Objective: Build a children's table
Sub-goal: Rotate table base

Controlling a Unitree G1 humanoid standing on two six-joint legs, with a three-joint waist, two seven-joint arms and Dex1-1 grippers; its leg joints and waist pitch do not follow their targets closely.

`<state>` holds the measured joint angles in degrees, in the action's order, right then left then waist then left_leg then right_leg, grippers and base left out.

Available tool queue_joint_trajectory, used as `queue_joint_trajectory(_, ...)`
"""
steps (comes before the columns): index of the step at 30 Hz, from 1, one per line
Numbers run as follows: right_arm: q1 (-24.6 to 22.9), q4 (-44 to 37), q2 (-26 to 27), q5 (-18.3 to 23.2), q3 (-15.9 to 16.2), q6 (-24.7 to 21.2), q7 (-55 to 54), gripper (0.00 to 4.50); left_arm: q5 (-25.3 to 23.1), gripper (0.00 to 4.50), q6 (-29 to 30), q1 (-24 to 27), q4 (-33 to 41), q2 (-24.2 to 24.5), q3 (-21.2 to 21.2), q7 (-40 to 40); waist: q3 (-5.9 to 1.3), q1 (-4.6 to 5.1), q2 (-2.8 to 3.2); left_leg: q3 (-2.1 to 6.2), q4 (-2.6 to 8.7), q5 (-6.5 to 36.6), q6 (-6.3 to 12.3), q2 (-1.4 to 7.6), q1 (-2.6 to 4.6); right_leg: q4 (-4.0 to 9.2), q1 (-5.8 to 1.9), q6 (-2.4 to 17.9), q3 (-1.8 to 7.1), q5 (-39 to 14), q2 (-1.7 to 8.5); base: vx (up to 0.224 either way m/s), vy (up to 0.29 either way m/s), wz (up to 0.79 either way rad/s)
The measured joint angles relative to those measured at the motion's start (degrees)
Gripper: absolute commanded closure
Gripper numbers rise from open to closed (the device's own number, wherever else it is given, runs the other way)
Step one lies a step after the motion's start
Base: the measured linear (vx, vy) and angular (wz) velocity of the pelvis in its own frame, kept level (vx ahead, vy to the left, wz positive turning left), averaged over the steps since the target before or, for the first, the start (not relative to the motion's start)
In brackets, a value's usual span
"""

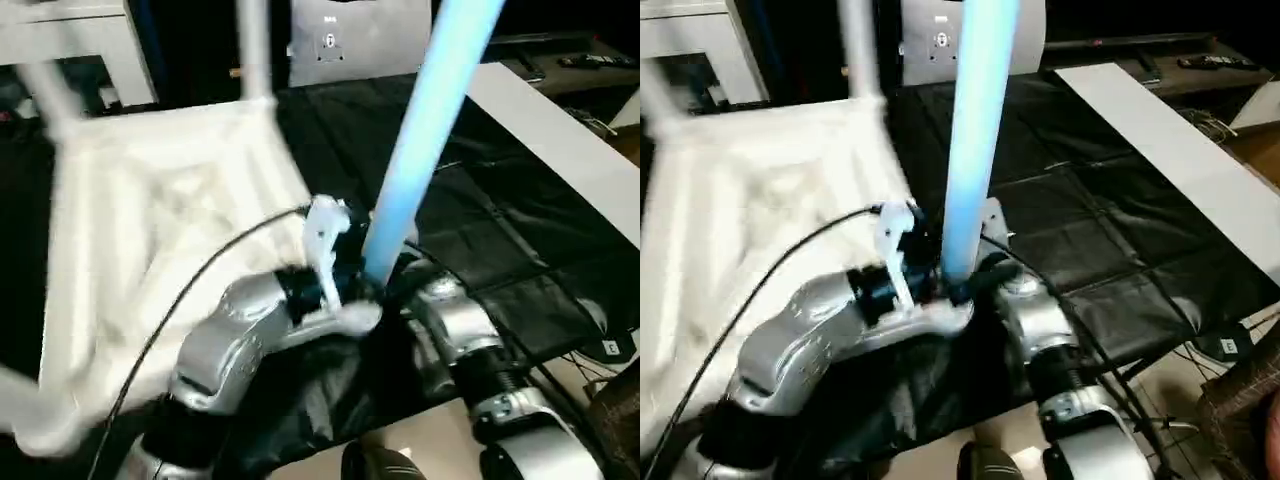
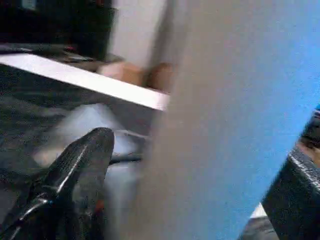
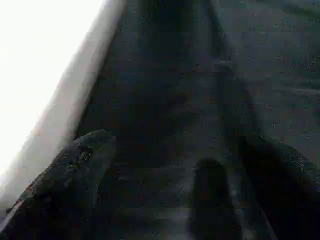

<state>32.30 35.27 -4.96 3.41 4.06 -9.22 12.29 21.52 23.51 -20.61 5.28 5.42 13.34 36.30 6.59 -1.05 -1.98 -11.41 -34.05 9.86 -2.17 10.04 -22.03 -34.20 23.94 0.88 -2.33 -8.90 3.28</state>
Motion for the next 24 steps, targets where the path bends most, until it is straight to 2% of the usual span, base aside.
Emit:
queue_joint_trajectory(3, -1.61, 0.01, -3.5, 0.7, -4.08, 0.7, -1.14, 0.0, 0.01, 0.01, -0.32, 0.69, 0.67, 2.54, -1.35, 1.02, 0.0, -0.89, 0.0, -0.01, -0.02, 0.01, 0.01, -0.01, -0.01, 0.02, -0.02, -0.01, 0.01, -0.01, 0.0, 0.0, 0.0, 0.0)
queue_joint_trajectory(7, -4.19, -0.11, -5.68, 1.81, -7.22, -0.27, -1.73, 0.0, -0.02, 0.01, 0.03, 3.12, 2.12, 4.6, -2.13, 1.7, 0.0, -0.89, 0.0, -0.02, -0.02, 0.01, 0.03, -0.01, -0.02, 0.0, 0.01, -0.01, 0.01, -0.01, 0.0, 0.0, 0.0, 0.0)
queue_joint_trajectory(10, -6.87, -2.12, -7.67, 2.62, -6.95, -0.27, 1.21, 0.0, 0.01, 0.01, 2.01, 5.31, 5.89, 7.01, -1.53, 1.89, 0.0, -0.74, 0.0, -0.01, -0.02, 0.01, 0.02, 0.01, 0.03, -0.04, 0.02, -0.02, 0.0, -0.01, 0.0, 0.0, 0.0, 0.0)
queue_joint_trajectory(15, -10.86, -11.21, -11.9, 4.52, -6.34, 0.09, 10.86, 0.0, -1.24, 0.01, 5.18, 10.23, 9.79, 15.59, 0.27, 5.28, 0.0, -0.76, 0.02, 0.0, -0.01, 0.01, 0.01, 0.03, 0.06, -0.12, 0.04, -0.42, 0.0, -0.25, -0.02, 0.0, 0.0, 0.0)
queue_joint_trajectory(16, -11.37, -13.05, -12.39, 5.0, -5.93, 0.04, 12.43, 0.0, -1.93, 0.29, 5.54, 10.33, 9.98, 16.58, 0.64, 5.56, 0.01, -0.8, 0.01, 0.0, -0.02, 0.01, 0.01, 0.02, 0.06, -0.11, 0.03, -0.43, 0.01, -0.26, -0.01, 0.0, 0.0, 0.0)
queue_joint_trajectory(18, -13.32, -18.55, -14.37, 6.11, -3.84, -0.48, 17.05, 0.0, -4.51, 0.29, 6.93, 10.85, 11.39, 19.78, 2.78, 6.03, 0.0, -0.91, 0.01, 0.01, -0.05, 0.0, 0.01, 0.02, 0.09, -0.11, -0.02, -0.43, 0.02, -0.26, -0.01, 0.0, 0.0, 0.0)
queue_joint_trajectory(21, -17.18, -26.0, -18.93, 8.03, -2.07, -2.25, 23.2, 0.0, -7.15, 0.56, 10.73, 12.24, 11.97, 23.65, 3.83, 5.29, 0.01, -1.3, 0.0, 0.03, -0.05, 0.0, 0.01, 0.0, 0.05, -0.07, -0.06, -0.46, 0.03, -0.28, 0.0, 0.0, 0.0, 0.0)
queue_joint_trajectory(24, -20.03, -31.15, -22.27, 8.91, -1.56, -3.92, 27.35, 0.0, -8.19, 0.74, 13.68, 12.37, 13.59, 24.14, 4.31, 3.18, 0.01, -1.3, 0.0, 0.03, -0.05, 0.01, 0.01, -0.01, 0.03, 0.05, -0.08, -0.47, 0.05, -0.29, 0.01, 0.0, 0.0, 0.0)
